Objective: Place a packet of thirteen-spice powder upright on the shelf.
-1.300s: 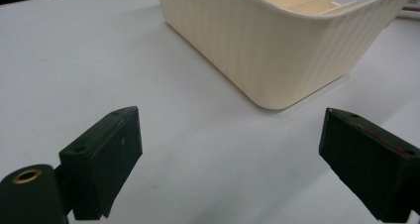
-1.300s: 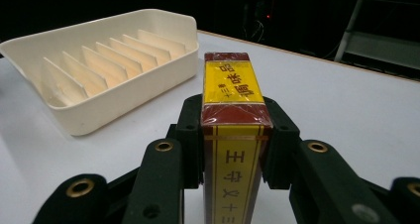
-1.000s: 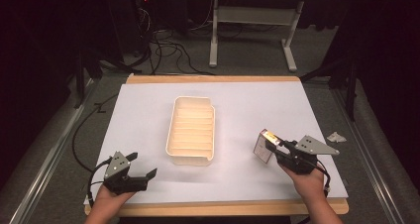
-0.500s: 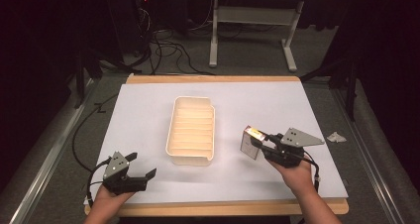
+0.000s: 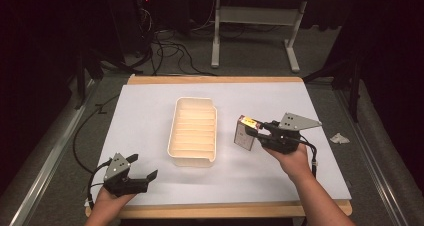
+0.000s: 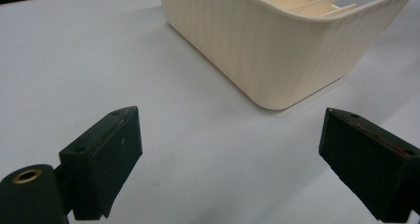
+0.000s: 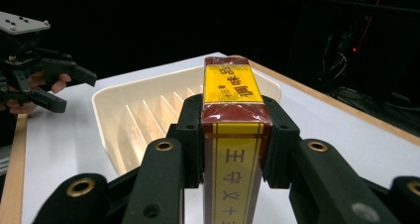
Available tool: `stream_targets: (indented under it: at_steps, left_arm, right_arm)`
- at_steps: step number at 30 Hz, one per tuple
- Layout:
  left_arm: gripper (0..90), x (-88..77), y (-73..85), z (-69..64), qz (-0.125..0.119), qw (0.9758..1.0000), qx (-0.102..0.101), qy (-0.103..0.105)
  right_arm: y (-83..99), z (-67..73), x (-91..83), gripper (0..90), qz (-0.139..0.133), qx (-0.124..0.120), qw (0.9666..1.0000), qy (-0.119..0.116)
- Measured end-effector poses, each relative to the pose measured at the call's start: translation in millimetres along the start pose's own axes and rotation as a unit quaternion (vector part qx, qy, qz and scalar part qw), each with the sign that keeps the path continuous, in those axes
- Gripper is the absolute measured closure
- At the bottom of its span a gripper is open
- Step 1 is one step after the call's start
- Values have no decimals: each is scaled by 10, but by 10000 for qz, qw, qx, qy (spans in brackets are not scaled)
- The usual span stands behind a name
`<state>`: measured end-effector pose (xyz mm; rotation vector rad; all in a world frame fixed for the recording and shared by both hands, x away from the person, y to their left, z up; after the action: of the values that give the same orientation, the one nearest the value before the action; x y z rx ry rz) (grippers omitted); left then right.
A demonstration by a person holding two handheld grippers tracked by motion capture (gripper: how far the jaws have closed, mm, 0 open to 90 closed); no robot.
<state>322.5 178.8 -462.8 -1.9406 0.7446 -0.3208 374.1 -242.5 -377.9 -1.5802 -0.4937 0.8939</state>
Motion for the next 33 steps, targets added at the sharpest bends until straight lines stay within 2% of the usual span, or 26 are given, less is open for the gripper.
stream_targets:
  at_steps: [4,12,21,24,28,33]
  left_arm:
    - [102,-3,1,4,13,10000,27,-9]
    - [102,-9,-6,4,-11,10000,-3,-7]
    - [102,-14,-4,0,-3,10000,4,5]
    - [101,-17,-2,-3,2,10000,24,5]
    - [102,-20,-1,-9,-11,10000,3,5]
    - [102,-26,-1,-8,-19,10000,-11,-7]
  right_arm:
    - [-55,-13,60,681,24,-31,10000,-27]
    - [-160,-58,235,681,41,26,9997,-237]
    - [-197,-72,429,682,82,-36,9990,-448]
    - [-210,-75,521,682,43,-101,9981,-601]
    - [-219,-72,582,682,90,-149,9978,-641]
    - [-229,-88,689,682,-7,-237,9951,-962]
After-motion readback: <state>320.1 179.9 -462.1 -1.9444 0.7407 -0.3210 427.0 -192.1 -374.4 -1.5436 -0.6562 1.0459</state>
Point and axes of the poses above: each handheld gripper's, and its own axes: x roughly forward along the jaws, y roughly out of its underside, z roughly to its left, the point moved 1 cm from there along x, roughly forward along the jaws, and after that the axes turned 3 degrees about y, right-handed, at the moved point
